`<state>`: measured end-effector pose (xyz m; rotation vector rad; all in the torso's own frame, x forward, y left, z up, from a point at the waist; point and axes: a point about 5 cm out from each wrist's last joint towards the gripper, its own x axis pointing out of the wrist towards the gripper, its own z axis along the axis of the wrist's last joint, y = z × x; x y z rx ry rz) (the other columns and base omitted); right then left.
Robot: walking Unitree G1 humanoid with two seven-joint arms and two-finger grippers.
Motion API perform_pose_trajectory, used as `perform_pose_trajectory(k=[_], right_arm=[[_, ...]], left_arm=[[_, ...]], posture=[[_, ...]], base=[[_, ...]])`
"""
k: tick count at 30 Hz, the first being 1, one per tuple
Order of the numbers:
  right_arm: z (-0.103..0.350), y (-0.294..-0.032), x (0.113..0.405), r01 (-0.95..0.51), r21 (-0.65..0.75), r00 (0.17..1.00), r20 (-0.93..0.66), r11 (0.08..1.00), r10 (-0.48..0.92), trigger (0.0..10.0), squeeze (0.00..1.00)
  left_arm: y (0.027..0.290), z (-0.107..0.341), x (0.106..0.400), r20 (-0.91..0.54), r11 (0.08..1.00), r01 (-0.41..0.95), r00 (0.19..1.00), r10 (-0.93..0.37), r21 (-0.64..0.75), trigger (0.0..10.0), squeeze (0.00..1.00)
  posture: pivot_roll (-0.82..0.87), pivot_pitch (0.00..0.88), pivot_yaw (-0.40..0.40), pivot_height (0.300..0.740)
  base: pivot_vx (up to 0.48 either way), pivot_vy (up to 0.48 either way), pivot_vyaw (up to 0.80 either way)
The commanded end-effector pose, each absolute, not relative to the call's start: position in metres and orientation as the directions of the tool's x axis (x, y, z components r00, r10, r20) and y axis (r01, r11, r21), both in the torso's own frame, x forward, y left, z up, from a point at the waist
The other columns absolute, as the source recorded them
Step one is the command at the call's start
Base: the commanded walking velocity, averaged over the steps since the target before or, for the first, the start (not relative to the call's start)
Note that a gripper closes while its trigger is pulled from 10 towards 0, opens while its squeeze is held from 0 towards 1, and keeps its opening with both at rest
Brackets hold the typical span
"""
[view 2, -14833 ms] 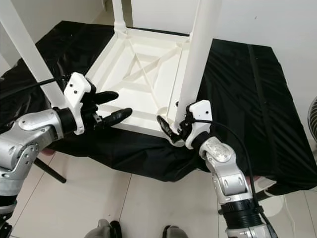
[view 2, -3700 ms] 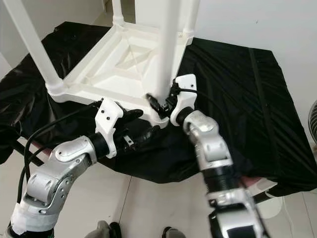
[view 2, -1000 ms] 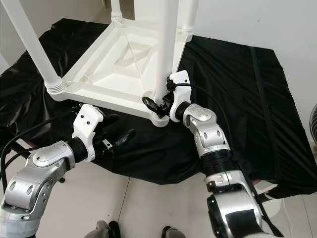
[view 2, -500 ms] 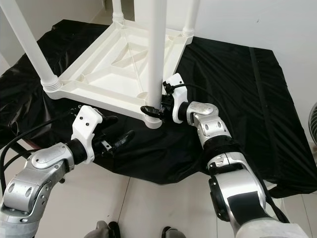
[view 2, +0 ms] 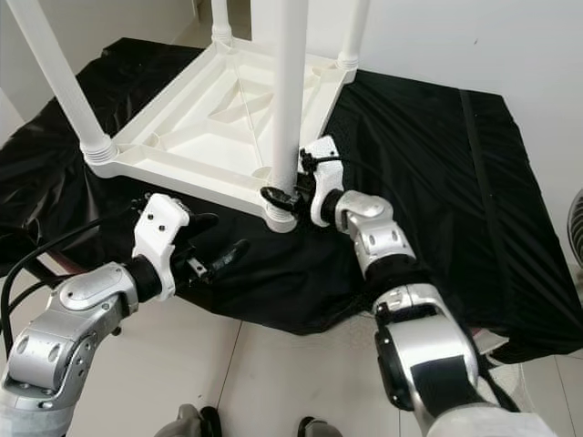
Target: Building children table
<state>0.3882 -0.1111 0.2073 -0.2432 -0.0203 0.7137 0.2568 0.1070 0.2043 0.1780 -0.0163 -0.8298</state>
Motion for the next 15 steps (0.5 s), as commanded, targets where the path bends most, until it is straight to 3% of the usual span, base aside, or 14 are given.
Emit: perform_pose_trajectory(k=[1,4,5,10,15], right_arm=[[0.19,-0.127,0.388,-0.469,-0.2,0.883,-0.09,0.86,0.461,0.0,0.0],[0.187,-0.135,0.383,-0.255,-0.173,0.967,-0.043,0.951,0.252,0.0,0.0],[0.187,-0.135,0.383,-0.255,-0.173,0.967,-0.043,0.951,0.252,0.0,0.0],[0.187,-0.128,0.366,0.051,-0.065,0.997,0.059,0.997,-0.047,0.0,0.0],[0.185,-0.115,0.361,0.12,-0.031,0.99,0.078,0.992,-0.117,0.0,0.0]], left_arm=[[0.107,0.205,0.255,-0.045,0.699,0.696,0.713,-0.699,0.165,10.0,0.0],[0.106,0.205,0.255,-0.045,0.697,0.699,0.71,-0.702,0.162,10.0,0.0],[0.106,0.205,0.255,-0.045,0.697,0.699,0.71,-0.702,0.162,10.0,0.0],[0.104,0.205,0.256,-0.044,0.691,0.706,0.704,-0.709,0.158,10.0,0.0],[0.103,0.204,0.256,-0.044,0.689,0.708,0.701,-0.711,0.156,10.0,0.0]], posture=[[-0.03,0.191,0.024,0.74],[-0.03,0.192,0.024,0.74],[-0.03,0.192,0.024,0.74],[-0.04,0.194,0.027,0.74],[-0.04,0.195,0.027,0.74]], base=[[0.0,0.0,0.0],[0.0,0.0,0.0],[0.0,0.0,0.0],[0.0,0.0,0.0],[0.0,0.0,0.0]])
